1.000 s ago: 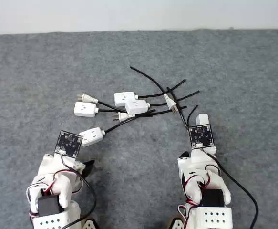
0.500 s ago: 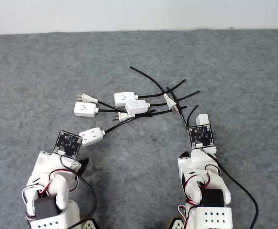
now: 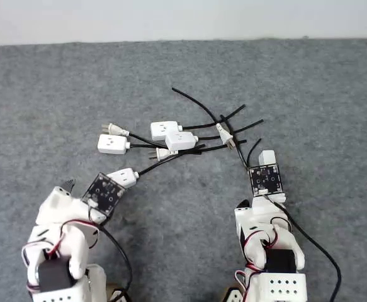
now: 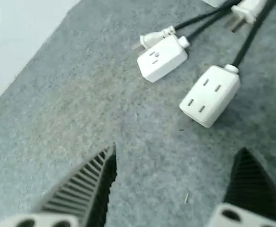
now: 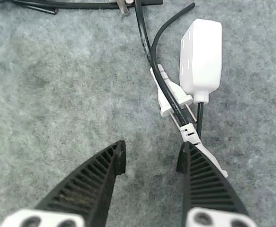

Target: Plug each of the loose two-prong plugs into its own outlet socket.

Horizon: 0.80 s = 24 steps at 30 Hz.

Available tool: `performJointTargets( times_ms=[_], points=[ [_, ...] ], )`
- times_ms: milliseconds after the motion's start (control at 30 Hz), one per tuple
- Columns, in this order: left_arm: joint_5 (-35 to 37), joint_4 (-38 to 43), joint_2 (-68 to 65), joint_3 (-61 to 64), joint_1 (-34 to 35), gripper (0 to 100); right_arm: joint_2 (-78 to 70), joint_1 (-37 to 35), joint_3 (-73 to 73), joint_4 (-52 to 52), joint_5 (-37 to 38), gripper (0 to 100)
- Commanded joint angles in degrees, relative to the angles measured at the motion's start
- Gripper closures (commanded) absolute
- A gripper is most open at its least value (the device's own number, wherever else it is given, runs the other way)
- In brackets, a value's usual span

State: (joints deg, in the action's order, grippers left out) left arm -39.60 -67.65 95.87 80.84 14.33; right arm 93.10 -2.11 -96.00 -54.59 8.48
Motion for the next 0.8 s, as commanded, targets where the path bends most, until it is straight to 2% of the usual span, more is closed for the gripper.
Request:
performJointTargets(
  times_ms=[0,367,567,767],
  points=[
    [-1.23,3.60,-12.92,-9.80,-0.44,63,0.13,0.13,-0.97,-0.04,0.79,80.8],
    [-1.41,5.36,-54.15,-32.40,-10.29,63,0.13,0.13,-0.97,-0.13,0.79,80.8],
    [-1.41,11.69,-73.85,-39.52,-10.55,63,0.13,0.13,-0.97,-0.13,0.88,80.8],
    [-3.34,14.42,-90.20,-46.11,-10.29,63,0.13,0.13,-0.97,-0.13,0.88,80.8]
  ],
)
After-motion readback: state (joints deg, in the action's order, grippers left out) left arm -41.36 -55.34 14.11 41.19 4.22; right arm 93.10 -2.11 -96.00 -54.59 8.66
